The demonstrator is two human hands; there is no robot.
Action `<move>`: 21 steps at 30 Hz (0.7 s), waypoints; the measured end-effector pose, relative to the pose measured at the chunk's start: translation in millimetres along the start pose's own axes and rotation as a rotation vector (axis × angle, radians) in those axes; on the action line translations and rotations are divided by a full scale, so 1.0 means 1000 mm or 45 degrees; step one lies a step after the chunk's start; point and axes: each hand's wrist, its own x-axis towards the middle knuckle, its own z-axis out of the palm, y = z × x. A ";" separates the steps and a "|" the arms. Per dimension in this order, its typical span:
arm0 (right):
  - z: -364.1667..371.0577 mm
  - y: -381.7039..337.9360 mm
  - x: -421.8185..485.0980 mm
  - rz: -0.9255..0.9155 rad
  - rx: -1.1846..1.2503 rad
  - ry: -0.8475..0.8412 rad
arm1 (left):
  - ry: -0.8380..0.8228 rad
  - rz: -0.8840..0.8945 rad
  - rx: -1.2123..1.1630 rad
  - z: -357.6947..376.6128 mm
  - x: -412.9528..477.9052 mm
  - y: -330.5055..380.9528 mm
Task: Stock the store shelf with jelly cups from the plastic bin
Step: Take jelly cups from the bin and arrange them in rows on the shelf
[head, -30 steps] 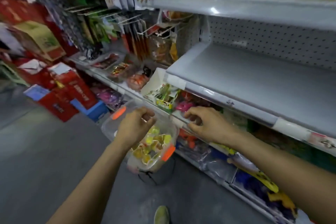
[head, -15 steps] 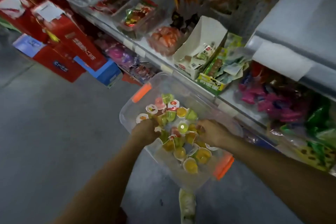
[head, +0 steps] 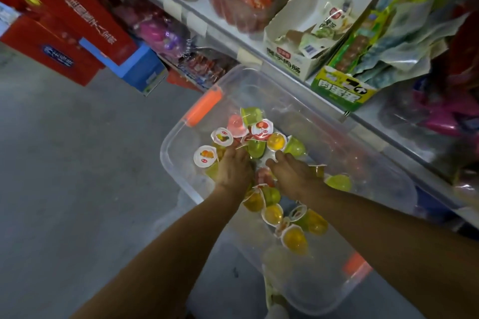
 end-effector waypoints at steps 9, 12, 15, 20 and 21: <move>0.008 0.000 0.013 -0.119 0.051 0.075 | -0.008 0.179 0.121 -0.005 -0.001 0.003; -0.006 0.008 0.005 -0.049 0.052 0.124 | 0.079 0.133 0.066 -0.007 -0.005 -0.002; -0.009 0.019 -0.013 0.155 0.401 0.119 | 0.156 -0.001 -0.311 -0.013 -0.013 -0.010; -0.040 0.022 -0.057 0.608 1.516 0.344 | 0.204 -0.420 -1.454 -0.038 -0.039 -0.004; -0.049 0.023 -0.069 0.623 1.677 0.374 | 0.216 -0.467 -1.643 -0.047 -0.048 0.001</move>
